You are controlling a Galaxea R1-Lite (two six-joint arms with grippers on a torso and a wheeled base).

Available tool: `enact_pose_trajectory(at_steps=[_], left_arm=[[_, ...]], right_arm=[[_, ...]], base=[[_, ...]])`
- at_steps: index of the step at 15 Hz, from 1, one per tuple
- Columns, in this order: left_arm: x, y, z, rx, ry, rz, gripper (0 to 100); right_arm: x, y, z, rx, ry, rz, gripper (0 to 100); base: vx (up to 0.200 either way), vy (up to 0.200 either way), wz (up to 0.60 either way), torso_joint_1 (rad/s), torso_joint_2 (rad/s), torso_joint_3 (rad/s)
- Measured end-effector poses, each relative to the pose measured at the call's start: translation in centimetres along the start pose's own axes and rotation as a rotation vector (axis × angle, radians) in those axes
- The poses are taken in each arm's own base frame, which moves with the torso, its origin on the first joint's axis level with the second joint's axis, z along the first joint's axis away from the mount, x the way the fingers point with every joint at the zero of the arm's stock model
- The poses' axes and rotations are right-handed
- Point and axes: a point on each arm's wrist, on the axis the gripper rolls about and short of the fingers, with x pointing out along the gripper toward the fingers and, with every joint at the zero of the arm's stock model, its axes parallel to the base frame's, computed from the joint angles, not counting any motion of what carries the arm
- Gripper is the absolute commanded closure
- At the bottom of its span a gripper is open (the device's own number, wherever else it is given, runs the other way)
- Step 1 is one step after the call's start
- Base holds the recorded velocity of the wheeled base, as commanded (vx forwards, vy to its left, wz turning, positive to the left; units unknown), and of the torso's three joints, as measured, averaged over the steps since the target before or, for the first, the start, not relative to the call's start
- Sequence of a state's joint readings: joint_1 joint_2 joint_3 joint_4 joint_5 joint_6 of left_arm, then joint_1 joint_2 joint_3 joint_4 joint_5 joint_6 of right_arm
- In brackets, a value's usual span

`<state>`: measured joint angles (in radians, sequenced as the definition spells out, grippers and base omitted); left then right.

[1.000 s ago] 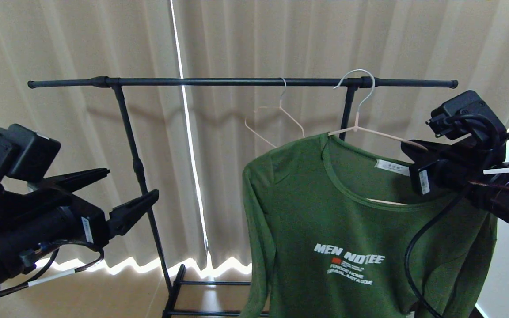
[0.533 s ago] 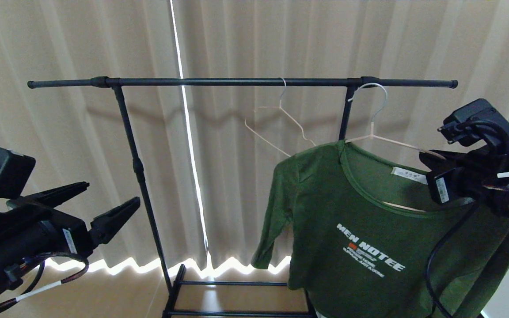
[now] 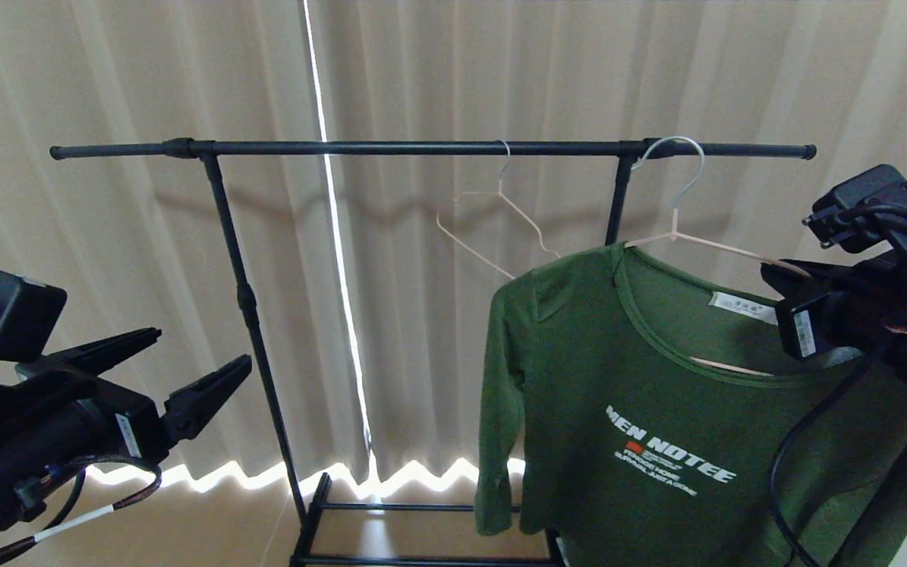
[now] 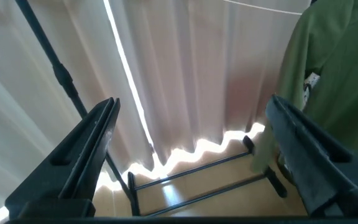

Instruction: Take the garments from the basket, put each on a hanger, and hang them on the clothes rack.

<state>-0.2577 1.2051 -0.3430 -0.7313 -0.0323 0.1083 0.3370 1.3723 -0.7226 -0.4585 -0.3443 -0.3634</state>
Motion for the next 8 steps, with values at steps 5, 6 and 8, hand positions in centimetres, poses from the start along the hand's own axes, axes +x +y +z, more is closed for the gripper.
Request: enact_pose_trajectory(at_steps=[5, 6, 8], left_arm=[[-0.12, -0.37, 0.06, 0.003, -0.007, -0.022, 0], [-0.11, -0.46, 0.05, 0.003, -0.005, -0.027, 0], [-0.07, -0.64, 0.01, 0.003, -0.003, -0.038, 0]], right_arm=[[-0.03, -0.02, 0.03, 0.001, -0.003, 0.0, 100], [-0.02, -0.01, 0.0, 0.0, 0.0, 0.001, 100], [-0.04, 0.0, 0.01, 0.0, -0.001, 0.001, 100]], base=[[0.0, 0.2, 0.0, 0.016, 0.0, 0.003], [0.0, 0.2, 0.0, 0.007, 0.01, -0.002], [0.0, 0.1, 0.0, -0.004, 0.0, 0.004]])
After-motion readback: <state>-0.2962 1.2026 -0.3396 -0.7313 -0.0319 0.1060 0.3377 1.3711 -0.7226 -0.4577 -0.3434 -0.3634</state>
